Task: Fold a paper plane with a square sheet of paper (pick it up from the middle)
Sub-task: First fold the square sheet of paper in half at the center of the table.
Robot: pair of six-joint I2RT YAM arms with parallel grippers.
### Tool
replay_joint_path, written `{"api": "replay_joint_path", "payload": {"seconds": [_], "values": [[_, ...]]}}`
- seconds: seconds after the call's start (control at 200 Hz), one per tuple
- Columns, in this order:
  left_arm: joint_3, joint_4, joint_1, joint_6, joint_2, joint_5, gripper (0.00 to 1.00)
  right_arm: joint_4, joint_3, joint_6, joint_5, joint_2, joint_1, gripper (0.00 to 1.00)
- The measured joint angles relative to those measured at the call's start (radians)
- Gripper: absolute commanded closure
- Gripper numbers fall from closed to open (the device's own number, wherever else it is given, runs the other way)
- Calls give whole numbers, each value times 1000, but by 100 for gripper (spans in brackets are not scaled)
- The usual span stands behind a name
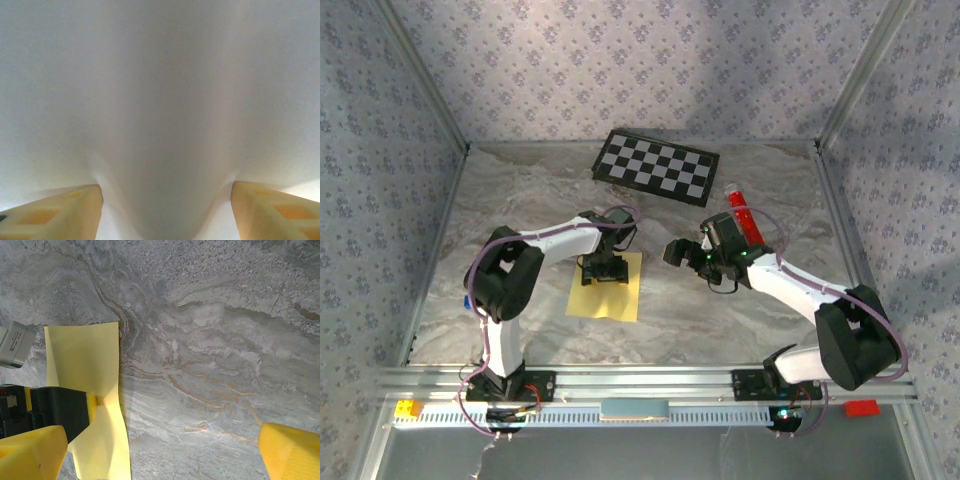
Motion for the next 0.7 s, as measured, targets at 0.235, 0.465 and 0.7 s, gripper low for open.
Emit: {"api": "replay_joint_path", "payload": {"seconds": [0.235,0.465,0.7], "values": [[0,28,-21,19,-8,-15,58,-11,10,-5,21,0,-1,0],[-5,92,-35,16,-43,-6,64,-41,16,-15,61,-36,-40,0],[-9,248,-35,-28,-152,142,64,-42,-20,-17,77,-154,-157,0]]}}
